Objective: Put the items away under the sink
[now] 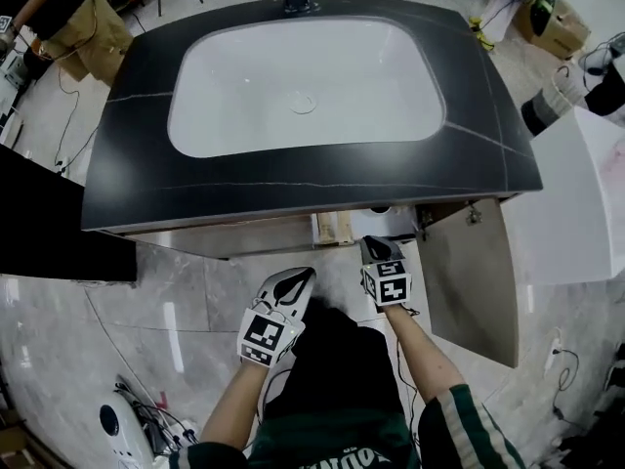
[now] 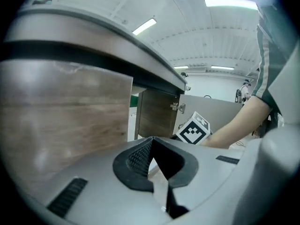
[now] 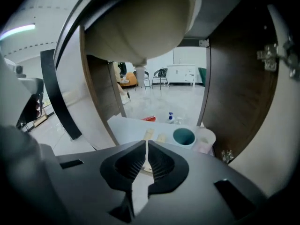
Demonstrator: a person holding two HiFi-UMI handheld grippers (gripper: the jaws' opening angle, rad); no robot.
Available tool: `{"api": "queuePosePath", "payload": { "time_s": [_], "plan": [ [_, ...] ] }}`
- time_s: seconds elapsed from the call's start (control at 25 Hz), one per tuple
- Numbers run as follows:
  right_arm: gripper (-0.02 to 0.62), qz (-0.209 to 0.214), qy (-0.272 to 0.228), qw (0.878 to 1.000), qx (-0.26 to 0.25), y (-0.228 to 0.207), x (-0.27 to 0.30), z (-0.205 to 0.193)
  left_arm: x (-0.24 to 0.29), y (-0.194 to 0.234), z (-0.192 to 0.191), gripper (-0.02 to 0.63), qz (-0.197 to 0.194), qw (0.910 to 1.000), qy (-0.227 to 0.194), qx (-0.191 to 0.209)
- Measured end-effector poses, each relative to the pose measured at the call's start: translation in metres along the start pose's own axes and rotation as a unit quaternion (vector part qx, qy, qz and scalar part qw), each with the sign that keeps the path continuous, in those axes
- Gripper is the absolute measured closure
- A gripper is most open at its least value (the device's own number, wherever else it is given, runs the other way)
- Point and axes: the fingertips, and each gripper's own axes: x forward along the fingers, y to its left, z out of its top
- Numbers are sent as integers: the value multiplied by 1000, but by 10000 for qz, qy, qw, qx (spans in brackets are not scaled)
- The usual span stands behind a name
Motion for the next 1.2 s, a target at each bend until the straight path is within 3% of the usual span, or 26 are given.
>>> {"api": "queuePosePath", "payload": {
  "time_s": [0.28, 0.6, 0.84, 1.2],
  "plan": [
    [546, 251, 260, 9993, -92, 43, -126, 90, -43, -19, 146, 597, -153, 9996, 195, 98],
    [546, 799, 301, 9948, -548, 115, -255, 201, -80, -24, 298, 597, -245, 9994, 230, -127],
    [546, 544, -357, 9970, -409, 102, -307, 319, -89, -12, 391, 597, -189, 9997, 129, -55],
    [546, 392, -1549, 9864, -385, 91, -326, 473, -86, 40, 474, 597, -2, 9998, -176, 28]
  ]
}}
